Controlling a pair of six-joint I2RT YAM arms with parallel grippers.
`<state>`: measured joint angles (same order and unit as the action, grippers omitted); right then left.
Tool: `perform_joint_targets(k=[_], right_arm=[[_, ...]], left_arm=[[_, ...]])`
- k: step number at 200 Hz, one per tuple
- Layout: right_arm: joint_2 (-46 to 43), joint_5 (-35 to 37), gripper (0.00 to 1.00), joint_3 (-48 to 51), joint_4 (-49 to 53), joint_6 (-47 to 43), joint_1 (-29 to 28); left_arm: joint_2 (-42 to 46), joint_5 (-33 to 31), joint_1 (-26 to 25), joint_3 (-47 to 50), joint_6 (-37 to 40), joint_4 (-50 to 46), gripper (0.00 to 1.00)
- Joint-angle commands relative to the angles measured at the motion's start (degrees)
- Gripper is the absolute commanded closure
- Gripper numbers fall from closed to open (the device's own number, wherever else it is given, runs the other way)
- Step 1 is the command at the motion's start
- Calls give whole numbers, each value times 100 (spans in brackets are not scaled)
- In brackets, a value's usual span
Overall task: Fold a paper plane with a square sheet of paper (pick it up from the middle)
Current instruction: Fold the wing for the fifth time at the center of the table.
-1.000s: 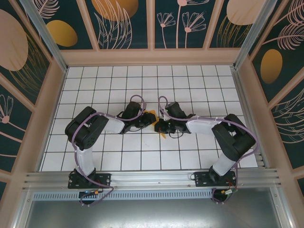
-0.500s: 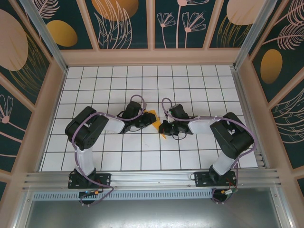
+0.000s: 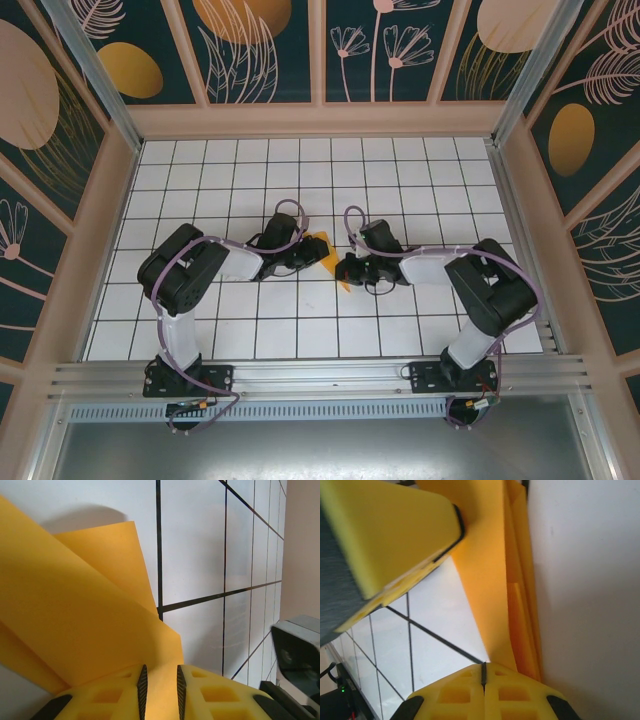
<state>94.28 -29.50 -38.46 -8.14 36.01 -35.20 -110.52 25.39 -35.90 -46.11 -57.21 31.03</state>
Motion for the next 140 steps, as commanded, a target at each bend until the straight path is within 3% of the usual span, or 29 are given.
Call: perform_joint_targets(k=[1,60,101,140], right_arm=[[-352,45,95,-198,384,-365,-141],[-19,483,96,-663,1047,-763,-557],[136,673,97,-486,910,-604,-439],[82,375,97,-180,433,-398,-226]], left_arm=[[-558,-385,-52,66,201,-782,73],[-558,-377,-49,57,208,-791,73],[-543,-377,-49,68,236,-825,74],[-565,-386,-53,45,237,-835,74]])
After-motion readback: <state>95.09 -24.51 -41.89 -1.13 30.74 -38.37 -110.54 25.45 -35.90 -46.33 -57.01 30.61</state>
